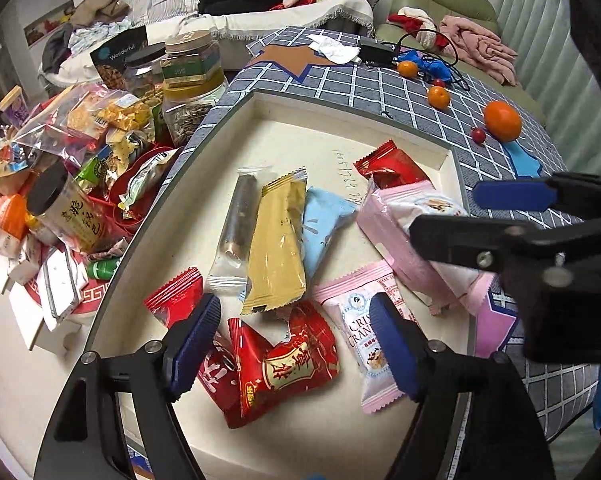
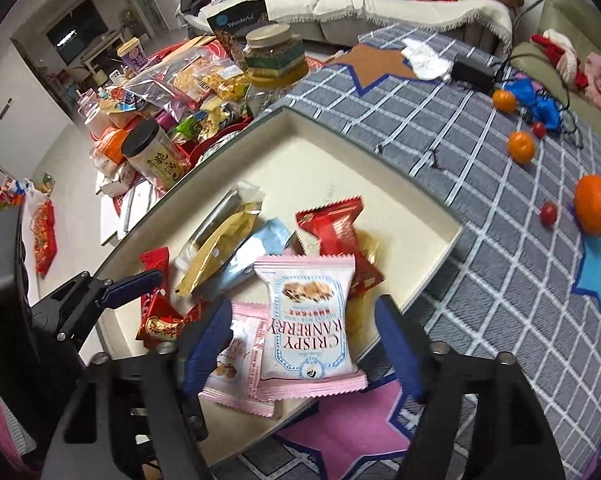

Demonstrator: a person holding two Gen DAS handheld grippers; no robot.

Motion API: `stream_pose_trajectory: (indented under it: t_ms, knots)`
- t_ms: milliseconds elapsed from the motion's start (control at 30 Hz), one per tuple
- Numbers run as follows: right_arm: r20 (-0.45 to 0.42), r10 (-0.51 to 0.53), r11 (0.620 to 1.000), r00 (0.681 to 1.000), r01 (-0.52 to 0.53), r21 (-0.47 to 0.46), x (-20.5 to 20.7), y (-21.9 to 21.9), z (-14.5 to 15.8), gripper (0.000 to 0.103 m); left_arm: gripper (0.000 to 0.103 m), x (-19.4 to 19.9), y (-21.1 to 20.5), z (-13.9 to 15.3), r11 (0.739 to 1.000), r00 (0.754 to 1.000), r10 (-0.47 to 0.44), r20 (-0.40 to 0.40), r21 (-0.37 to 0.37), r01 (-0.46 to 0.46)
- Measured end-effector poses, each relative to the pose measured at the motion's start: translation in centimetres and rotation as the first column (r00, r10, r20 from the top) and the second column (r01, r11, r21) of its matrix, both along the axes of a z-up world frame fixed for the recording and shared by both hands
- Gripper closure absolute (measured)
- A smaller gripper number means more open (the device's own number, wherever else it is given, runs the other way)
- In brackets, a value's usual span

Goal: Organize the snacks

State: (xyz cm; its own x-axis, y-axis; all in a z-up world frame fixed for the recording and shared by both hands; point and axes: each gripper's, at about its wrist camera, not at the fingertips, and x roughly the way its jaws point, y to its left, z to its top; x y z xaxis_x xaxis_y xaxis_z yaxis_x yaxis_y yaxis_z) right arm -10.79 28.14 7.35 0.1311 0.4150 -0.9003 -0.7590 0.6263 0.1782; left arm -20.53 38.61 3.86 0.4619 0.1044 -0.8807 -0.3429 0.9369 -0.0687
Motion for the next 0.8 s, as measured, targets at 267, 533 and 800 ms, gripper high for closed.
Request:
stream_pose_trajectory:
  t_ms: [267, 533, 800]
  knots:
    - [0.031, -0.029, 0.999, 0.999, 0.03, -0.036, 0.0, -0.9, 0.5, 0.0, 0.0, -0.4, 0.1, 0.8, 0.998, 0.998, 0.056, 0.019, 0.04, -0.056]
    - [0.059, -0.024, 0.998, 0.998, 0.028, -0.06, -0.7, -1.1, 1.2, 0.0, 0.0, -1.0, -0.6, 1.3, 0.995, 0.999, 0.034, 0.022, 0.092, -0.036]
    - [0.064, 0.011, 0.997, 0.998, -0.006, -0.083, -1.6, -0.7, 1.0, 0.0, 0.0, -1.4, -0.9, 0.9, 0.995, 0.999, 0.037, -0.011, 0.09, -0.036]
